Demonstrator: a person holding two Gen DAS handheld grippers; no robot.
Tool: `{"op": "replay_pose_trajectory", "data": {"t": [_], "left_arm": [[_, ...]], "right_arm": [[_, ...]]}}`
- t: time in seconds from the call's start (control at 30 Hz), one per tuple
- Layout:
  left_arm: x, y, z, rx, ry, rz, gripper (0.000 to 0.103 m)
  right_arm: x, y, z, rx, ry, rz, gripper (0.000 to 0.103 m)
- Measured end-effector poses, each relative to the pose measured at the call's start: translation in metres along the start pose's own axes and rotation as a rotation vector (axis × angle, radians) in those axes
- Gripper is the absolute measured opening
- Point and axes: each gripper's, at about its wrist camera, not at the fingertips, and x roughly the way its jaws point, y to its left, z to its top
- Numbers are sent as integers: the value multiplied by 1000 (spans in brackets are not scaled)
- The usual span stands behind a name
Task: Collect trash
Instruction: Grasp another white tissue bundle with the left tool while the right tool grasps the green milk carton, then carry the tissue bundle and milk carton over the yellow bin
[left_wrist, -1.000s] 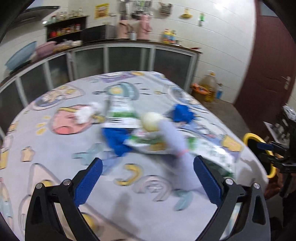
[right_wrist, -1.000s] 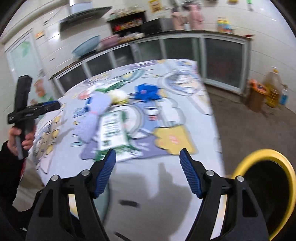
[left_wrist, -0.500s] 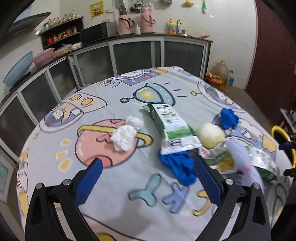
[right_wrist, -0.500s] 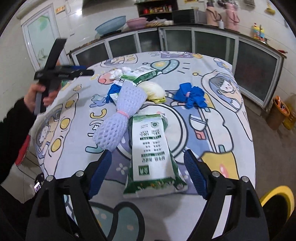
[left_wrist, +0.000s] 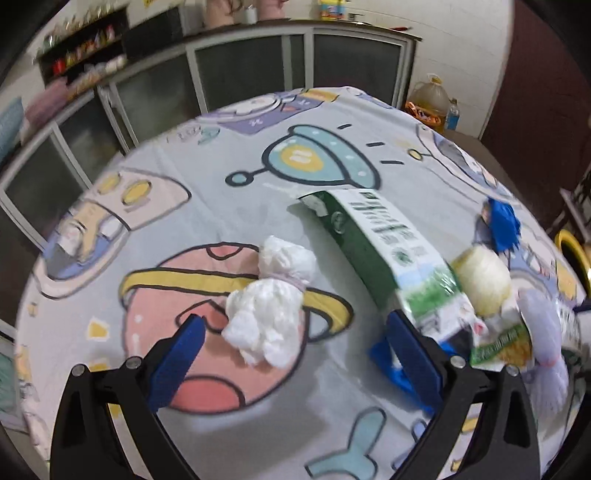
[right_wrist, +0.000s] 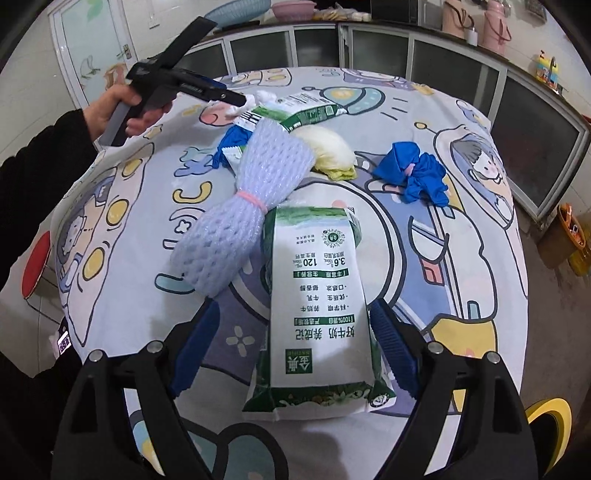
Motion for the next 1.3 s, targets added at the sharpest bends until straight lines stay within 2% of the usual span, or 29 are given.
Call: {"op": "replay_pose_trajectory", "data": {"t": [0.13,0.2,0.23,0.27,0.3,0.37,0.53,0.6,0.9,1.07,1.3], "left_arm": [[27,23,2,-81,36,-33,93],[37,27,0,-103,53,-32,72],[40,27,-3,-110,53,-19,67],[42,27,-3,-105,47,-8,55],[41,26,-5,-100,42,-4,36],[38,29,-5,-122,31,-8,33],[12,32,-12,-146,-15,-6,31],[-7,33,-17,-162,-45,-18,31],[-88,22,-52,-212,-142,14,31],[-125,-2,-76,-192,-174,18,31],[-155,-37,-90,-165,-198,2,31]], "right_arm": [[10,-5,0,21,29,2,79],[13,-7,0,27,41,-12,71],[14,-9,0,33,51,-16,61],[14,-11,0,44,53,-8,61],[14,-12,0,55,53,-1,60],[10,-12,1,60,39,0,59],[-9,-12,1,104,-3,43,59],[-19,-10,0,108,-18,40,59],[-60,0,-11,115,-87,6,57],[-77,1,-20,145,-106,4,57],[-97,0,-36,170,-138,-11,57]]}}
